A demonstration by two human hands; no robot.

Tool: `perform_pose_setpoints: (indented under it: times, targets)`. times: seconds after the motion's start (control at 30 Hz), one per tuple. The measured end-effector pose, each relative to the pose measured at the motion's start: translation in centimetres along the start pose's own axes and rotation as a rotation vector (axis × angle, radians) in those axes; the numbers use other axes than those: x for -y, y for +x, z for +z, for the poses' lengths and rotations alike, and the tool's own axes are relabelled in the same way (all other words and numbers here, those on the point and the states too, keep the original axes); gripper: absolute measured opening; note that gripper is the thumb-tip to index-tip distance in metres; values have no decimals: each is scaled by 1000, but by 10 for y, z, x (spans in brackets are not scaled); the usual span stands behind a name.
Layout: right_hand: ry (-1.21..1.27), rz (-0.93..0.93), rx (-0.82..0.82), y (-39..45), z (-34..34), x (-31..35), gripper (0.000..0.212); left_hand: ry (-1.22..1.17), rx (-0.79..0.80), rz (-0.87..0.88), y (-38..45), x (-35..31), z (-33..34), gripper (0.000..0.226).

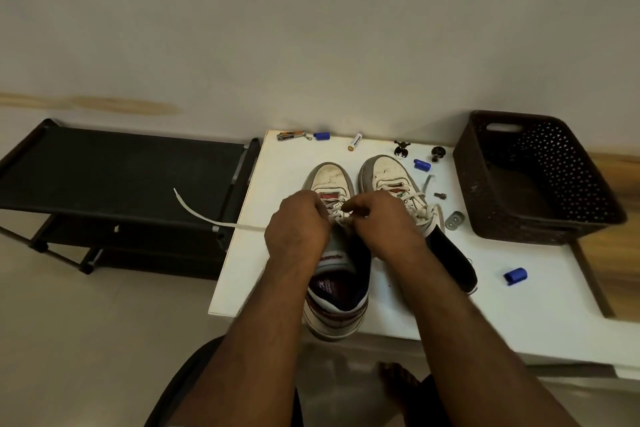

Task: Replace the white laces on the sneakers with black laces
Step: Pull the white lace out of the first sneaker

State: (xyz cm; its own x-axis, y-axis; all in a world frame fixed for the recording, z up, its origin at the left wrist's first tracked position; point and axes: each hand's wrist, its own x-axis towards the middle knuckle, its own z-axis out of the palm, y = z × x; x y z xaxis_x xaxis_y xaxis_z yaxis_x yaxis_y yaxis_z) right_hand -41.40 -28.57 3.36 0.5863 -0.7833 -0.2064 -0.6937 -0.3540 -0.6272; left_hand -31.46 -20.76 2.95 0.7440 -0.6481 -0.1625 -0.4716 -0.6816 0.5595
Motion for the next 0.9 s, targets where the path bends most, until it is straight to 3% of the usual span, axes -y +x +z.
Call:
perform_pose_setpoints:
  times: [0.1,0.17,0.27,0.4,0.43,0.53,0.6,0.7,0.77,0.83,0.9]
  targets:
    - [34,41,25,0,-5,-4,30,-68,-58,-80,5,5,-2,13]
    - [22,29,43,-1,-4,-4,31,-69,-26,28,7,3,0,15]
    - [15,6,48,-1,-2,-3,32,-6,95,186,8,1,5,37]
    - [37,20,56,1,-2,-4,33,160,43,139,8,3,7,13]
    - [54,25,64,2,-2,-4,32,89,-7,125,8,3,6,5]
    - [82,34,75,3,-1,-5,31,-353,-173,-17,13,7,0,17]
    - [81,37,80,3,-2,-5,31,-454,-230,-36,17,11,-3,4]
    - [75,32,86,4,-2,-4,33,-259,30,84,14,8,-3,29]
    - [78,29,85,4,-2,-4,33,-6,168,79,8,1,-5,31]
    - [75,26,83,4,-2,-5,33,122,167,44,6,-2,-4,21]
    - [81,24,83,4,-3,-6,32,44,30,68,6,-2,-3,7]
